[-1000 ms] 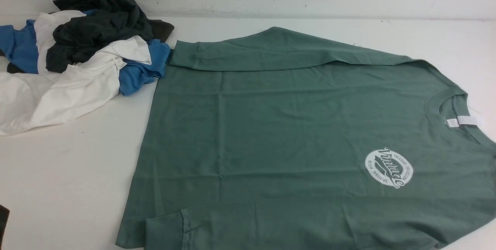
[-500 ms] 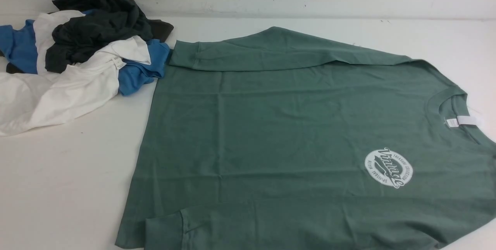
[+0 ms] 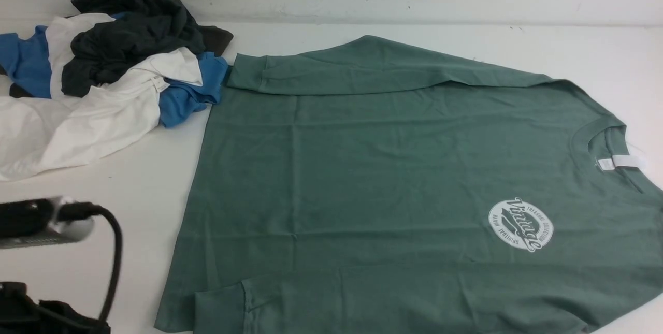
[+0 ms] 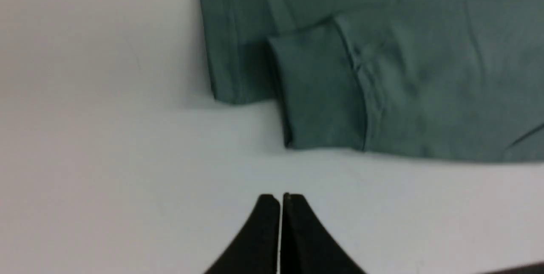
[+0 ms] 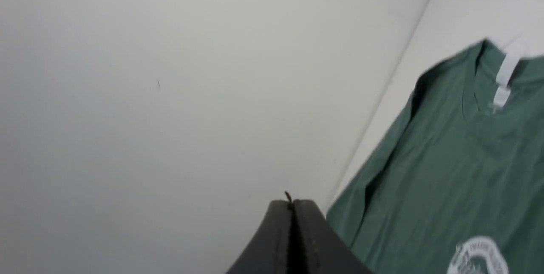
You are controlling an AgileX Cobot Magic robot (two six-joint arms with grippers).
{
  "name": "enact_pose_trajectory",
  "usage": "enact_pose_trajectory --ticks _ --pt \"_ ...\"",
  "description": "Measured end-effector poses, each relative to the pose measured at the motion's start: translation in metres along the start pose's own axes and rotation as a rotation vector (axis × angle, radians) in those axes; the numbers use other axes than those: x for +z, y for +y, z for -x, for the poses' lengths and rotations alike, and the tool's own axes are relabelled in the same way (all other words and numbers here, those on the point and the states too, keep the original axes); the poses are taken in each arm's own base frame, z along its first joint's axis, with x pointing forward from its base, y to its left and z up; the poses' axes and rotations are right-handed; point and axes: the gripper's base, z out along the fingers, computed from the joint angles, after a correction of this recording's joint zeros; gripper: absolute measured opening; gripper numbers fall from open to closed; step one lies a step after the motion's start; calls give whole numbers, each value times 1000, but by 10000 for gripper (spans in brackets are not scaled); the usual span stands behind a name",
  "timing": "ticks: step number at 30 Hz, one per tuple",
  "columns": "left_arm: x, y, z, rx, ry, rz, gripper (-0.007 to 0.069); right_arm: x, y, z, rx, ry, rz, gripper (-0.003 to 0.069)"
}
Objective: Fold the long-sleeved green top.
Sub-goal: Use the left arm to clamp the cuff closest to it
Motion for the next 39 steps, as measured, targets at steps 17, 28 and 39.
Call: enact_pose_trajectory --ticks 17,28,39 --pt "45 -39 55 102 254 -30 -4 73 122 10 -787 1104 -144 -12" --pt "95 -48 76 176 356 163 7 86 95 15 -930 1209 -336 -11" --pt "143 -43 86 147 396 205 319 86 95 14 -926 1212 -335 -11"
